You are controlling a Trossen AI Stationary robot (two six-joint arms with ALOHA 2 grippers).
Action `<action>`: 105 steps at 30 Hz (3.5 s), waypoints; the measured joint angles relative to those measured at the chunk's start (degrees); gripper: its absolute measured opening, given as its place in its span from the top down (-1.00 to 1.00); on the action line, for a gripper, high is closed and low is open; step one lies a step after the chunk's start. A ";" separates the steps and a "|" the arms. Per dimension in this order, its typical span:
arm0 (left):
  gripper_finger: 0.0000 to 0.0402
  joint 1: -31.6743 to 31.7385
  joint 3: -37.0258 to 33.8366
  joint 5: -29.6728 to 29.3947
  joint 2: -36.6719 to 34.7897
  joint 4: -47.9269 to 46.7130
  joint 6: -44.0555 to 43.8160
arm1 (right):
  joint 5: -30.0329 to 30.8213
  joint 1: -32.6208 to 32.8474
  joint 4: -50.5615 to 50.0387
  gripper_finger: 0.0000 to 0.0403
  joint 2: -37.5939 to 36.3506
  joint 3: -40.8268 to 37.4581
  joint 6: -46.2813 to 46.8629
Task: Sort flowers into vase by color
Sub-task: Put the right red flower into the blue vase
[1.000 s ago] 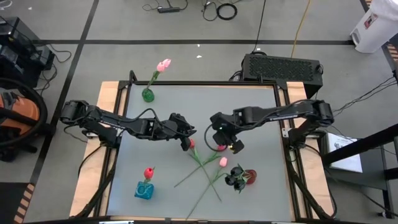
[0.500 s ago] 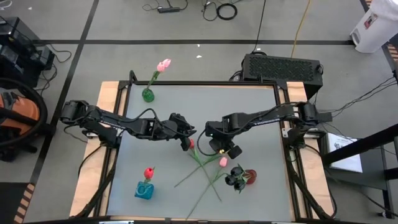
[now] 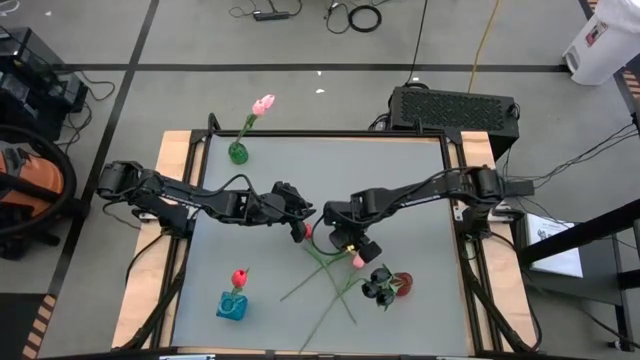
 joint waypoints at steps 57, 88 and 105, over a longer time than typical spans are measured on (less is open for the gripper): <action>0.49 0.00 0.00 0.00 0.00 -0.16 -0.10 | 15.36 -0.02 -14.16 1.00 3.91 3.96 1.14; 0.49 -0.01 -0.02 0.00 0.02 -0.22 0.00 | 35.71 -0.04 -49.85 1.00 1.69 23.15 12.11; 0.49 0.05 0.76 2.91 -0.30 3.51 10.41 | 31.77 -0.24 -48.50 1.00 -20.91 23.56 22.39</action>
